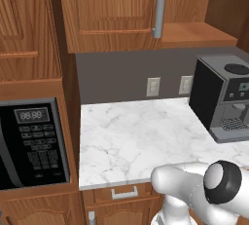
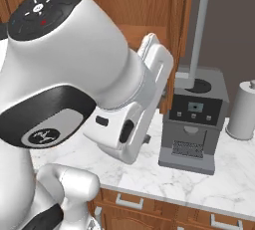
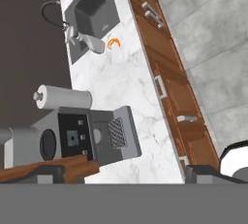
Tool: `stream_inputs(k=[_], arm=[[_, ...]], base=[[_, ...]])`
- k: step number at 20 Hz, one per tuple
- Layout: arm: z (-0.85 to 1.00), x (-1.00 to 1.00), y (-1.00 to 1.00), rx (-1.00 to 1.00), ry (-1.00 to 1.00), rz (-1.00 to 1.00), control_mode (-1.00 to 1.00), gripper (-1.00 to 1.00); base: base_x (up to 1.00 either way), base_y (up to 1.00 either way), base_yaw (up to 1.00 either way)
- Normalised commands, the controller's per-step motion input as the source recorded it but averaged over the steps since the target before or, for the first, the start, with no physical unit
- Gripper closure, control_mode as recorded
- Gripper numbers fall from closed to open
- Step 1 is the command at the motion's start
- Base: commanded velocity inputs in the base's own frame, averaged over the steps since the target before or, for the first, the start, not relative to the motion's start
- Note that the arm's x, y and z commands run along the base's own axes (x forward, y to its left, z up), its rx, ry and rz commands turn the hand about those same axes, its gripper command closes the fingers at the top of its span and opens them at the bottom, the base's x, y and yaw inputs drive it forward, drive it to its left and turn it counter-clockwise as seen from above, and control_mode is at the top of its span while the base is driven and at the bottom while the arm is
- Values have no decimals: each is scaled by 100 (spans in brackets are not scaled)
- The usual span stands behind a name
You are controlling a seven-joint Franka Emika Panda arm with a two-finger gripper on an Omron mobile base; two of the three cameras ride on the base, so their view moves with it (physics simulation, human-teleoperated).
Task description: Open the cabinet. Pick the spray and place it next to the sink. Then close the cabinet.
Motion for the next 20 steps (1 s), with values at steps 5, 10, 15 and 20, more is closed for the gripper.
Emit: stream_inputs(k=[5,10,15,20], arm=[[-22,47,-21,5,1,0,-100,-100],[-30,35,-27,4,1,-1,-100,-100],[-26,19,-36,5,3,-8,-100,-100],[-20,24,-38,7,2,-9,-100,-100]], base=[[0,0,0],[0,0,0],[0,0,0],[0,0,0]])
